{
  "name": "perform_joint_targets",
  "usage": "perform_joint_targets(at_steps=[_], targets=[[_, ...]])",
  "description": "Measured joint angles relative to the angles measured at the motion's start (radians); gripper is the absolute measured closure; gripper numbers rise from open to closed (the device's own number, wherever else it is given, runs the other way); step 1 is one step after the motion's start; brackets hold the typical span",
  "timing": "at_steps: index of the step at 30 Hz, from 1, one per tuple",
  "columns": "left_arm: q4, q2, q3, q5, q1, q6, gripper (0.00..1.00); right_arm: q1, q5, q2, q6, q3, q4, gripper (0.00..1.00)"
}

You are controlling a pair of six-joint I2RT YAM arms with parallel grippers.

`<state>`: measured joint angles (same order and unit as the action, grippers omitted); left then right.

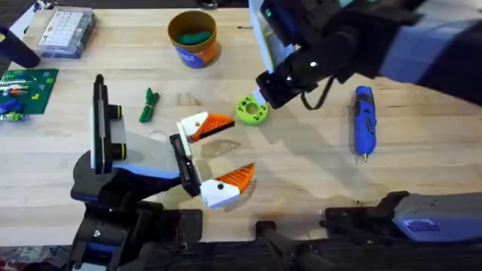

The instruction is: Pick up the gripper from the table and insert it into the empty holder that is missing its gripper. Then pick up a screw, insert it into the mounting hole, and use the screwdriver to tighten it. Finally, clean up the table by picking up the vegetable and placing it into the bucket.

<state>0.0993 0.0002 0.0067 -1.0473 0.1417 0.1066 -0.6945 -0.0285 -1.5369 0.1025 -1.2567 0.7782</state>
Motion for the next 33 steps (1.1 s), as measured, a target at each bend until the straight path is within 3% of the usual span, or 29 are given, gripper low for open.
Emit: perform_joint_targets(at_steps=[14, 15, 20, 21, 22, 26, 33], targets=[[-0.033, 0.0, 0.0, 0.276, 0.0, 0.0, 0.015, 0.0, 0.0, -0.053, 0.029, 0.003, -0.101, 0.986], [-0.034, 0.0, 0.0, 0.29, 0.0, 0.0, 0.014, 0.0, 0.0, -0.053, 0.032, 0.003, -0.104, 0.934], [-0.036, 0.0, 0.0, 0.333, 0.0, 0.0, 0.014, 0.0, 0.0, -0.054, 0.032, 0.003, -0.106, 0.19], [-0.037, 0.0, 0.0, 0.338, 0.0, 0.0, 0.014, 0.0, 0.0, -0.054, 0.029, 0.003, -0.107, 0.088], [-0.037, 0.0, 0.0, 0.341, 0.0, 0.0, 0.014, 0.0, 0.0, -0.054, 0.029, 0.003, -0.106, 0.062], [-0.037, 0.0, 0.0, 0.348, 0.0, 0.0, 0.015, 0.0, 0.0, -0.071, 0.029, 0.003, -0.117, 0.057], [-0.038, 0.0, 0.0, 0.359, 0.0, 0.0, 0.015, 0.0, 0.0, -0.184, 0.029, 0.003, -0.185, 0.263]])
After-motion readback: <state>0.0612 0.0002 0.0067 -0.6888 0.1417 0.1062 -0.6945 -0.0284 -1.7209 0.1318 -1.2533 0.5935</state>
